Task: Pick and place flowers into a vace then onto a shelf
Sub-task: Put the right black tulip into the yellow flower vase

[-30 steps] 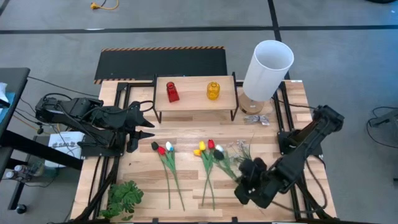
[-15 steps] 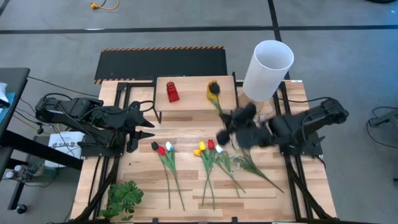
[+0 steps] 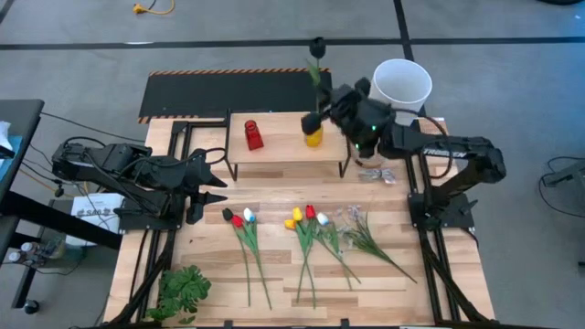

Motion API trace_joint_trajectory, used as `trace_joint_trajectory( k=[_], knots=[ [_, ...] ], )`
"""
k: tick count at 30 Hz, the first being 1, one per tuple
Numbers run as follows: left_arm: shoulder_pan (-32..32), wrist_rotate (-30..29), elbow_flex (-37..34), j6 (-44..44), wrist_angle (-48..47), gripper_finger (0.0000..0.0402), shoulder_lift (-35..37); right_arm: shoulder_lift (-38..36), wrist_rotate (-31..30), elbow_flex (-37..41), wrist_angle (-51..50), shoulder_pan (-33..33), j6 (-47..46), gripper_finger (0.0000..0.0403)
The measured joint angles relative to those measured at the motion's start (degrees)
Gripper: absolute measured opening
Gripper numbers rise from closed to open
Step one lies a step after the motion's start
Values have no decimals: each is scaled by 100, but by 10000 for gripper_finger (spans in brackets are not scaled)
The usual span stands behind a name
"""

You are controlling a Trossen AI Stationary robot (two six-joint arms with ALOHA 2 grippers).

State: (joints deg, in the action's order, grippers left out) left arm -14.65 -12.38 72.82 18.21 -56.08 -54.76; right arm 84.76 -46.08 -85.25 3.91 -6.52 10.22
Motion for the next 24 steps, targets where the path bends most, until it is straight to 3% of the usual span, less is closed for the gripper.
trace_joint_trajectory(
  k=[8, 14, 20, 24],
  knots=[
    [-1, -1, 0, 0, -1, 158, 0, 192, -95, 19, 216, -443, -109, 0],
    [1, -1, 0, -1, -1, 158, 2, 286, -1161, 369, 1094, -228, 38, 0],
    [1, 0, 0, -1, -1, 158, 0, 425, -1806, 551, 1938, 87, 306, 0],
    [0, -1, 0, 0, -1, 158, 2, 480, -1924, 733, 2110, 82, -76, 0]
  ],
)
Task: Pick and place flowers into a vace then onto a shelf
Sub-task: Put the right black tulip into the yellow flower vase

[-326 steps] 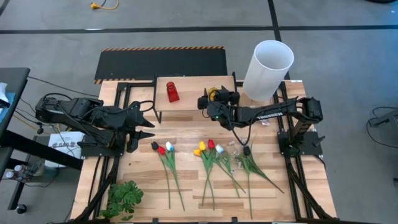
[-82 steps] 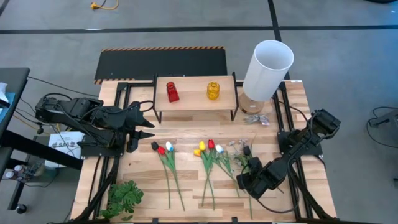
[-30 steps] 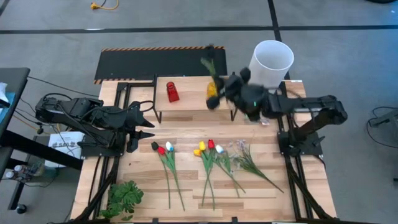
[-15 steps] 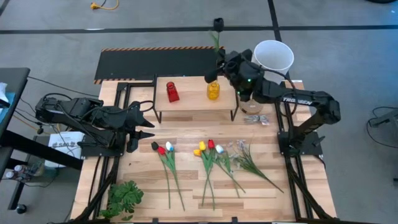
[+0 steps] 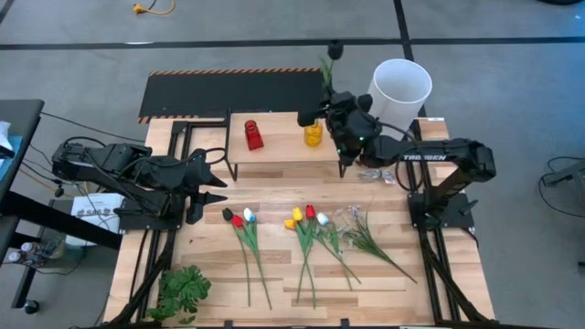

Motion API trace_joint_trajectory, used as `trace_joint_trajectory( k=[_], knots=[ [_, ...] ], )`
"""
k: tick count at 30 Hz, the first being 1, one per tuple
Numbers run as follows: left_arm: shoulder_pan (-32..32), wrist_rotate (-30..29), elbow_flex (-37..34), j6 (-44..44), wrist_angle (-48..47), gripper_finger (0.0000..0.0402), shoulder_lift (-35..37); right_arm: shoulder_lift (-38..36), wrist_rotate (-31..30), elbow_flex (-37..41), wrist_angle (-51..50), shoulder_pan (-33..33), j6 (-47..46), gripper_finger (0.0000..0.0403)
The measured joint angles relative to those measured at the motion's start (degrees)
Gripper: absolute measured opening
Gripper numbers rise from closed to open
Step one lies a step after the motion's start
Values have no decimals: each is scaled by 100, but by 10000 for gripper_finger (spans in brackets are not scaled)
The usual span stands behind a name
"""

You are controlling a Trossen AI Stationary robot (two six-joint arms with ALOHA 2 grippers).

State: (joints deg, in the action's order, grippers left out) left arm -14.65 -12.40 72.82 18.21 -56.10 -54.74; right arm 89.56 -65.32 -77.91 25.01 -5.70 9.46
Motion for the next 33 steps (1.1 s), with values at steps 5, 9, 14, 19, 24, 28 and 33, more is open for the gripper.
trace_joint_trajectory(
  k=[5, 9, 14, 19, 24, 28, 33],
  knots=[
    [1, 1, 0, 0, 0, 158, -1, 417, -409, 46, 233, 38, 150, 0],
    [0, 0, 0, 0, 2, 158, 0, 485, -363, 23, 446, 38, 109, 0],
    [0, 1, 0, 0, 1, 158, 0, 672, -358, 27, 460, 36, 108, 0],
    [1, 0, 0, -1, 2, 158, 0, 803, -397, 26, 373, 0, 104, 0],
    [0, 1, 0, 0, 2, 158, -1, 822, -468, 18, 349, -79, 13, 0],
    [-1, 1, 0, 0, 2, 158, -1, 824, -469, 20, -163, -143, -378, 0],
    [1, -1, 0, 1, 0, 158, -2, 824, -461, 19, -826, -258, -1105, 0]
  ],
)
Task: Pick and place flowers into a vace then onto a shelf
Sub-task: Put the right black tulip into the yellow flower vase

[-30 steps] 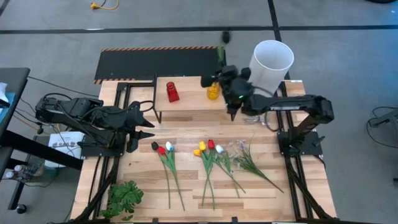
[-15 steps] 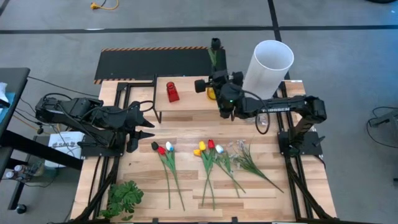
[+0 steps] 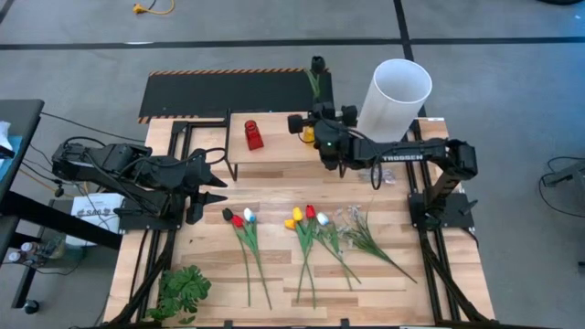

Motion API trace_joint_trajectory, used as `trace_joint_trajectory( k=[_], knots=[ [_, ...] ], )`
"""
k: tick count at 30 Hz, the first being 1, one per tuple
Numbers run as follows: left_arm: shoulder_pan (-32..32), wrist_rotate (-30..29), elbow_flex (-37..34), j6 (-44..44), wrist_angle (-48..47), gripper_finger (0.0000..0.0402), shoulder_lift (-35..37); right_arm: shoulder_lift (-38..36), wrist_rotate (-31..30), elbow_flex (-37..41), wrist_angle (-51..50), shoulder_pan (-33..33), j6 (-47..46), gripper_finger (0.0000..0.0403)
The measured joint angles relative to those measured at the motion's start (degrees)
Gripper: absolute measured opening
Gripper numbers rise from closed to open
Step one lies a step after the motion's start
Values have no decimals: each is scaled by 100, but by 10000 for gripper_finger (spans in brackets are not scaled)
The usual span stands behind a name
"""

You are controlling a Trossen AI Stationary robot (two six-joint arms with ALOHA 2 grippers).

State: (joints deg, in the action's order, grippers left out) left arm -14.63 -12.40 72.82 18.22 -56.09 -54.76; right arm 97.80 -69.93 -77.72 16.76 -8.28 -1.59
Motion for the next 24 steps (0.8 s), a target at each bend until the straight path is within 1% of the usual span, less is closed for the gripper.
trace_joint_trajectory(
  k=[3, 18, 24],
  knots=[
    [0, 1, 0, 0, 2, 158, 1, 0, 36, 1, -101, -63, -191, 0],
    [0, 0, 0, 0, 2, 158, 1, 0, 65, 1, -257, -161, -205, 18],
    [-1, 0, 0, -2, 1, 158, 0, 0, 90, 1, -408, -150, -296, 40]
  ],
)
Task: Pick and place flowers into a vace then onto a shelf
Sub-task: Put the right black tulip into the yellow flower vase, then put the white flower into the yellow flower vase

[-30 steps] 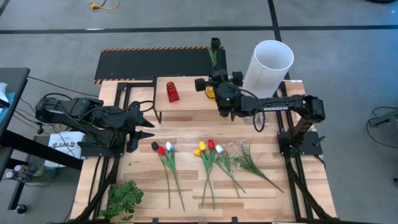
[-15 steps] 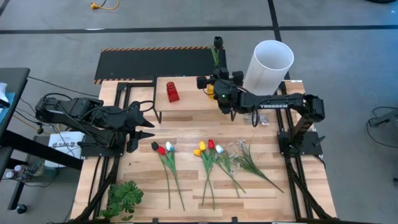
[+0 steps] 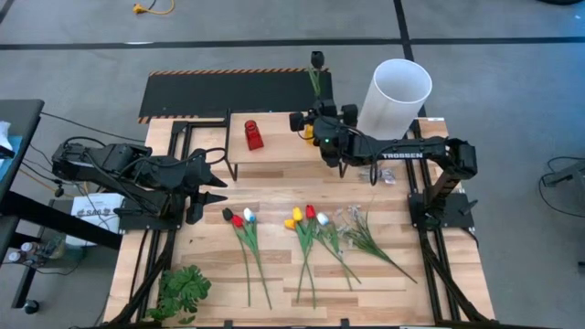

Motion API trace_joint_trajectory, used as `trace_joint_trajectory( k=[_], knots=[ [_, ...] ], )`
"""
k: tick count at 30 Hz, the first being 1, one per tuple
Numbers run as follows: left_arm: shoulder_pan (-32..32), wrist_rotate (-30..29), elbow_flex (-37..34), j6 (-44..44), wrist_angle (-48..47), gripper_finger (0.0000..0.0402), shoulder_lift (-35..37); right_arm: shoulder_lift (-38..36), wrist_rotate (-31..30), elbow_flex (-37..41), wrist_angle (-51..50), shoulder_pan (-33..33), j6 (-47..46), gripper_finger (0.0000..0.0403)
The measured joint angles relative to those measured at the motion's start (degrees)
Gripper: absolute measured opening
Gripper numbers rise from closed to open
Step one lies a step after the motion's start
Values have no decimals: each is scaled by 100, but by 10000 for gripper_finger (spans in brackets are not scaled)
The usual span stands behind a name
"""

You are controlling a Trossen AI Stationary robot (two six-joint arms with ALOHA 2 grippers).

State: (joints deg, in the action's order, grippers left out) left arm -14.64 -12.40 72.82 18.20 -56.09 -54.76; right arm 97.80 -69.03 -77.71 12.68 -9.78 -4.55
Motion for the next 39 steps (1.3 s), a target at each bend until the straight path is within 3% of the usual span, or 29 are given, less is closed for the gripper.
trace_joint_trajectory(
  k=[26, 39],
  knots=[
    [-1, 0, 0, 1, 2, 158, 1, -4, -65, 0, -200, 580, -154, 165],
    [-1, 2, 0, 0, -1, 158, 0, -182, -1050, 2, -262, 1668, 51, 194]
  ],
)
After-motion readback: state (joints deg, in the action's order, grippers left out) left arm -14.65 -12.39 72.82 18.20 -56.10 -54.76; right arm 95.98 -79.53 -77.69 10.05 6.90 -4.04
